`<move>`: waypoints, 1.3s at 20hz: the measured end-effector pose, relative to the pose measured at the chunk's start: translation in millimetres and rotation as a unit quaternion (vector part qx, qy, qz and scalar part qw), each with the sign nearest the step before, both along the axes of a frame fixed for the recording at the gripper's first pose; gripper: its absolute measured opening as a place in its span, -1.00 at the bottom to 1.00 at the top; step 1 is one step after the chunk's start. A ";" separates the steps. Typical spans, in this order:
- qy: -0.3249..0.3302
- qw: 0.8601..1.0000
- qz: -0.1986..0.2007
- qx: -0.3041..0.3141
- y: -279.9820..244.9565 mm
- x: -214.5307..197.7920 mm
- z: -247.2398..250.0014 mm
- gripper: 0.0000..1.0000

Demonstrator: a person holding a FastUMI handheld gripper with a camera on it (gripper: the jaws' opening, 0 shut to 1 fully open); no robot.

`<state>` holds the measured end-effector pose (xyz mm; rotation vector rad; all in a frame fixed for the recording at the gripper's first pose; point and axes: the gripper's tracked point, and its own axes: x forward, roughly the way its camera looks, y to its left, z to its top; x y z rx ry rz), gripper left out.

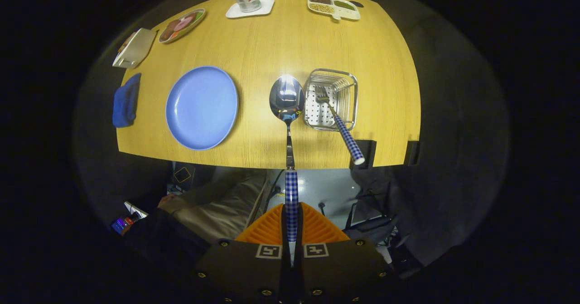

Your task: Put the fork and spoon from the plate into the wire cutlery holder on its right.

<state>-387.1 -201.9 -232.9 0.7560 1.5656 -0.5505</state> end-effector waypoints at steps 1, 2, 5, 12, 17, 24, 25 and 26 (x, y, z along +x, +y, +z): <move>-0.002 1.000 -0.014 0.010 -2.6 0.5 -1.1 -0.94; -0.010 0.999 -0.037 0.026 -1.2 2.9 -0.8 -0.94; -0.012 0.994 -0.077 0.070 -2.2 2.6 -5.3 -0.94; 0.009 0.983 -0.131 0.127 -18.0 6.9 -26.0 -0.94; 0.043 0.975 -0.139 0.166 -28.2 11.5 -35.1 -0.94; 0.103 0.970 -0.102 0.194 -44.2 23.5 -33.6 -0.94; 0.111 0.969 -0.093 0.198 -45.4 23.0 -33.2 -0.94; 0.119 0.969 -0.085 0.201 -44.8 23.4 -33.7 -0.94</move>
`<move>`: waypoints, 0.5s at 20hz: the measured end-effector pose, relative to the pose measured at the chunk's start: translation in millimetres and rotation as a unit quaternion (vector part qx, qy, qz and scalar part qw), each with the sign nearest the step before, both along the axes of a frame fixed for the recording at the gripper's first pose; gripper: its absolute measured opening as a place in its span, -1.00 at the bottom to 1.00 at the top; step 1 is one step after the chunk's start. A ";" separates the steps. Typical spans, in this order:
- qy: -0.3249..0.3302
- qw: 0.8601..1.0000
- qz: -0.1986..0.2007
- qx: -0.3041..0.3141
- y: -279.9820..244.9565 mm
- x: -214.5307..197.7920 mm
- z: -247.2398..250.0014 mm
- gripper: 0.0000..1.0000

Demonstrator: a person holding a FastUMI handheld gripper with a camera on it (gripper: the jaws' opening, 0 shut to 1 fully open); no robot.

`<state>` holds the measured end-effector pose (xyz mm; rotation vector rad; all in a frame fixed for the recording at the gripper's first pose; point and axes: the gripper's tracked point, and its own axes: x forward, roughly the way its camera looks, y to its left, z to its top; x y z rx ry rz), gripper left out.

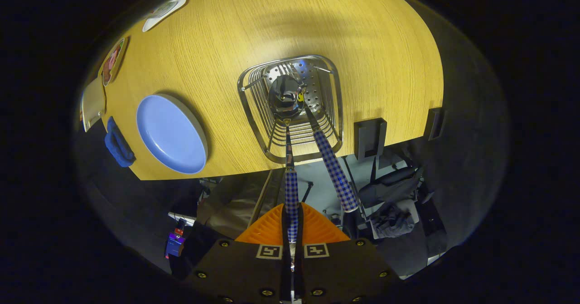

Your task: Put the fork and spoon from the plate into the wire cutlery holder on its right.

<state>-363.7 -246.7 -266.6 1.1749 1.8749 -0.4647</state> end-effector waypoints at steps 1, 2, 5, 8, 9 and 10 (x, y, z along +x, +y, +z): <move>0.006 1.000 0.009 0.004 -1.0 1.1 -1.1 -0.94; 0.014 1.000 0.023 0.011 -0.8 1.0 -3.9 -0.94; 0.030 0.998 0.046 0.020 -2.9 1.3 -2.9 -0.94; 0.034 0.997 0.067 0.012 -11.5 0.2 -3.9 -0.94; 0.030 0.997 0.072 0.005 -16.0 2.1 -5.5 -0.84; 0.027 0.997 0.076 -0.001 -19.1 4.0 -7.1 -0.82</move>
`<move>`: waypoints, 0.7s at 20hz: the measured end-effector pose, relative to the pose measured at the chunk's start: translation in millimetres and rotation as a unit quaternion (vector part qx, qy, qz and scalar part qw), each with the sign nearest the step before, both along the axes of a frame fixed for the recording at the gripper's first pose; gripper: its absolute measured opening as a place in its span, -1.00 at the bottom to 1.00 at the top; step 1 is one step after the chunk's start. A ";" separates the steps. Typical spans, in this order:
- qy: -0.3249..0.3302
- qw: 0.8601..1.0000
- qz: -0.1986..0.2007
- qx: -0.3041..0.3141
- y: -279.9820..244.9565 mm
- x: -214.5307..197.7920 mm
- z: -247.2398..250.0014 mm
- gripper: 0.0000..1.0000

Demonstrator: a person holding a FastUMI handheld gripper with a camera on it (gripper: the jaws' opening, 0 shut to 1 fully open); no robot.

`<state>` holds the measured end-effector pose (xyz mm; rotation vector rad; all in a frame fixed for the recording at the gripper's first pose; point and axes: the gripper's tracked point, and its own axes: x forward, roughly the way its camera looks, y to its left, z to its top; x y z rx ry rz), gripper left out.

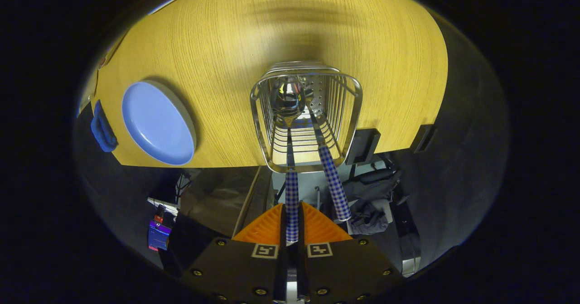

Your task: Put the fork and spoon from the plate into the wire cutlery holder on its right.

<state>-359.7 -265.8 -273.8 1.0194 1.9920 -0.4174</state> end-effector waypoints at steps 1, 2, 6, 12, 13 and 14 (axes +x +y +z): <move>-0.003 1.000 -0.001 -0.002 -3.2 2.3 1.0 -0.81; -0.005 1.000 -0.003 -0.007 -3.3 2.8 1.0 -0.81; -0.018 0.999 0.007 -0.033 -12.2 2.4 10.6 -0.64; -0.111 0.977 0.039 -0.177 -22.1 -3.6 45.3 -0.08; -0.141 0.968 0.032 -0.206 -19.2 0.8 53.7 -0.08; -0.174 0.955 0.026 -0.238 -15.1 9.7 64.1 -0.08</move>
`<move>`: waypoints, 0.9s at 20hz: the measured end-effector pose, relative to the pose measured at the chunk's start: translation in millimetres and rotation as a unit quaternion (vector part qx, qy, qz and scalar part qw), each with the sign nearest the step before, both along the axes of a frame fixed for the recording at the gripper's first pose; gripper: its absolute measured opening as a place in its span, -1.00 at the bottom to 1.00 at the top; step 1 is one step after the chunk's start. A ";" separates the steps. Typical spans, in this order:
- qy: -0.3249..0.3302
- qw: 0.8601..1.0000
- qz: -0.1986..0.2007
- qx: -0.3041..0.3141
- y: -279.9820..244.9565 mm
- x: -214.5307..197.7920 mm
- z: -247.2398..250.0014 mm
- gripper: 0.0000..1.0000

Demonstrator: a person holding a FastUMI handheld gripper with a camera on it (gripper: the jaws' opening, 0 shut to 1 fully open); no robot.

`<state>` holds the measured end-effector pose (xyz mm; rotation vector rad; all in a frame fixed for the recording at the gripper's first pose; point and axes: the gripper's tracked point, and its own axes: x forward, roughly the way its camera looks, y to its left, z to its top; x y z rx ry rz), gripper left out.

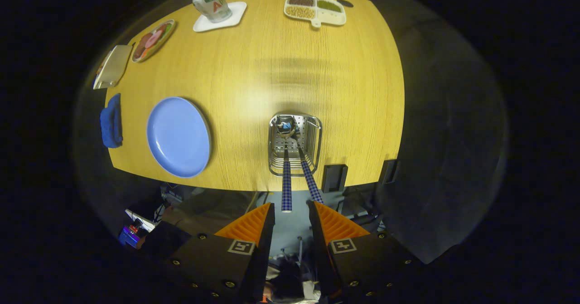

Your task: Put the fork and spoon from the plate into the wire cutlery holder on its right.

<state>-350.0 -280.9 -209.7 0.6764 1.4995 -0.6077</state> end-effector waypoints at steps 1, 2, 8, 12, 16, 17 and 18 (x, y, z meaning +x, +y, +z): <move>-0.041 0.998 -0.002 -0.041 0.3 10.8 13.8 -0.08; -0.085 0.992 -0.003 -0.089 -0.4 22.0 31.7 -0.08; -0.284 0.904 -0.021 -0.319 22.8 69.2 125.3 -0.08; -0.338 0.854 -0.021 -0.396 34.4 78.9 154.6 -0.08; -0.411 0.783 -0.026 -0.466 44.1 98.6 191.8 -0.09; -0.427 0.759 -0.029 -0.491 44.9 101.6 204.7 -0.09; -0.445 0.736 -0.031 -0.509 52.6 104.3 214.1 -0.09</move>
